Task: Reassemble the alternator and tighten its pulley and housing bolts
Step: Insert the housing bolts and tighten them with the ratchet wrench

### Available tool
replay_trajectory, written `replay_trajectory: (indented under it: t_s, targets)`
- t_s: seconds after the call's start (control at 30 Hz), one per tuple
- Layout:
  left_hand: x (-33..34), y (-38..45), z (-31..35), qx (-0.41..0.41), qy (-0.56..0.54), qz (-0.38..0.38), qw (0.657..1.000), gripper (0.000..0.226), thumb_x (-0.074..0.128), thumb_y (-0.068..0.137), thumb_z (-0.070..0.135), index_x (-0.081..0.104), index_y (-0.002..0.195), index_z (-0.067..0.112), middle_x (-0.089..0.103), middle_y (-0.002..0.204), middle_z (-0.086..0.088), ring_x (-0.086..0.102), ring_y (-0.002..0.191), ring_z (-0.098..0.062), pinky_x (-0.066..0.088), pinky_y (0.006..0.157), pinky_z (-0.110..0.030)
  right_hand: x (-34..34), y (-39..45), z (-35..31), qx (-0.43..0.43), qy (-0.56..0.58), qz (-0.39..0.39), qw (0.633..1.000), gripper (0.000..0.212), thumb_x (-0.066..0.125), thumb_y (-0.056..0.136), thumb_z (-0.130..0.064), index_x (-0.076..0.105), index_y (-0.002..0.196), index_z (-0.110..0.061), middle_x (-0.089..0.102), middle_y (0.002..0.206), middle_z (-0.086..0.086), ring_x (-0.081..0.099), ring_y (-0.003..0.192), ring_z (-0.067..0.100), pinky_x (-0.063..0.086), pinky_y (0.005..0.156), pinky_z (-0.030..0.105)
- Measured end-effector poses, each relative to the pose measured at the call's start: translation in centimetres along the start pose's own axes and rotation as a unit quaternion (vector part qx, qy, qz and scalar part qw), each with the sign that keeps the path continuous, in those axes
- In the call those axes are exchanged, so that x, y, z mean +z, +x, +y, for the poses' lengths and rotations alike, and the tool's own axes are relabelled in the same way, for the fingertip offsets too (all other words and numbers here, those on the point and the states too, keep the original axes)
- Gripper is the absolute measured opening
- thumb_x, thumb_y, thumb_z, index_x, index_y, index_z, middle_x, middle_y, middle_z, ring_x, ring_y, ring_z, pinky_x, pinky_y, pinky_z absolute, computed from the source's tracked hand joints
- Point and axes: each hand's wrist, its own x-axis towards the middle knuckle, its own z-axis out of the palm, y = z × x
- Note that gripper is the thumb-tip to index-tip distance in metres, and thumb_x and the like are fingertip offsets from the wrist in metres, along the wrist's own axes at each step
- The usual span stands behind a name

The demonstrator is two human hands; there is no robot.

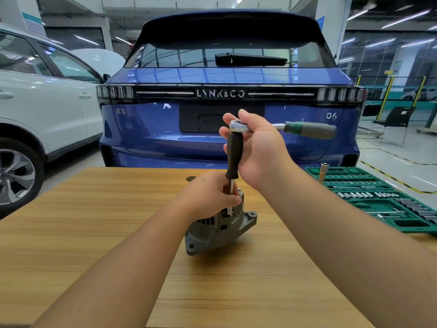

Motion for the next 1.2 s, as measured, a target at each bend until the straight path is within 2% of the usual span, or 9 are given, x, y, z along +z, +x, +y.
replay_trajectory:
  t_s: [0.07,0.13,0.2,0.53,0.67,0.8,0.97,1.07,1.2]
  targets:
    - [-0.1,-0.1,0.1,0.006,-0.001,-0.001,1.000,0.011,0.072,0.094,0.033,0.066,0.085,0.033,0.070,0.083,0.010,0.066,0.079,-0.007,0.048,0.065,-0.023,-0.5,-0.5,0.8,-0.183,-0.193,0.000,0.964,0.013,0.059,0.100,-0.026,0.069,0.108,-0.024,0.072,0.101,-0.010,0.068,0.096,0.007,0.054,0.083,0.027]
    - [-0.2,-0.4,0.1,0.014,0.001,0.000,1.000,0.014,0.072,0.093,0.033,0.065,0.082,0.033,0.069,0.080,0.010,0.064,0.076,-0.006,0.045,0.064,-0.024,-1.2,-0.6,1.0,-0.398,-0.419,-0.022,0.816,0.019,0.059,0.100,-0.013,0.073,0.112,-0.015,0.069,0.113,-0.007,0.064,0.109,0.012,0.051,0.095,0.027]
    - [-0.2,-0.5,0.1,0.015,0.009,0.001,1.000,0.013,0.073,0.093,0.032,0.064,0.082,0.031,0.069,0.080,0.010,0.064,0.076,-0.007,0.045,0.065,-0.024,-1.5,-0.4,1.0,-0.472,-0.521,-0.061,0.708,0.021,0.057,0.095,0.001,0.073,0.109,-0.002,0.069,0.111,0.007,0.063,0.103,0.027,0.052,0.089,0.043]
    - [-0.2,-0.5,0.4,0.003,0.036,0.005,0.999,0.012,0.074,0.093,0.036,0.063,0.087,0.034,0.068,0.082,0.012,0.063,0.074,-0.003,0.042,0.060,-0.018,-2.6,-0.6,0.0,-0.402,-0.609,-0.166,0.663,0.061,0.038,0.100,-0.047,0.044,0.146,-0.009,0.050,0.134,0.004,0.053,0.100,0.016,0.050,0.077,0.041]
    - [-0.2,-0.5,0.4,-0.004,0.014,0.002,1.000,0.013,0.074,0.093,0.036,0.064,0.086,0.033,0.070,0.083,0.010,0.065,0.077,-0.004,0.044,0.063,-0.021,-3.2,-0.1,-0.6,-0.400,-0.612,-0.185,0.657,0.053,0.033,0.106,-0.038,0.043,0.150,-0.011,0.049,0.141,0.003,0.055,0.108,0.016,0.051,0.085,0.043]
    - [-0.2,-0.5,0.5,0.000,0.017,0.003,1.000,0.011,0.072,0.094,0.036,0.066,0.086,0.032,0.069,0.081,0.011,0.065,0.077,-0.005,0.044,0.064,-0.022,-3.0,0.4,-1.7,-0.417,-0.642,-0.165,0.621,0.042,0.037,0.106,-0.033,0.058,0.136,-0.013,0.061,0.118,0.003,0.057,0.099,0.019,0.048,0.080,0.038]
    - [-0.2,-0.6,0.4,0.001,0.010,-0.007,1.000,0.012,0.071,0.095,0.035,0.069,0.085,0.029,0.069,0.079,0.009,0.065,0.077,-0.007,0.043,0.065,-0.023,-0.4,1.0,-4.0,-0.336,-0.752,-0.144,0.549,0.040,0.044,0.104,-0.044,0.068,0.088,-0.016,0.057,0.067,-0.003,0.050,0.068,0.021,0.038,0.061,0.034]
    - [-0.2,-0.5,0.3,0.000,0.004,-0.012,1.000,0.015,0.072,0.094,0.033,0.069,0.080,0.029,0.069,0.075,0.008,0.064,0.073,-0.007,0.042,0.064,-0.022,1.4,1.1,-4.7,-0.203,-0.750,-0.139,0.614,0.041,0.048,0.101,-0.041,0.068,0.083,-0.010,0.064,0.064,0.001,0.051,0.057,0.017,0.041,0.056,0.034]
    - [-0.2,-0.5,0.2,0.001,0.009,-0.010,1.000,0.014,0.073,0.093,0.035,0.069,0.080,0.032,0.070,0.075,0.008,0.066,0.074,-0.006,0.045,0.065,-0.022,2.9,0.8,-4.6,0.023,-0.533,-0.086,0.842,0.021,0.054,0.098,-0.022,0.065,0.091,-0.005,0.072,0.062,0.005,0.070,0.058,0.015,0.055,0.064,0.022]
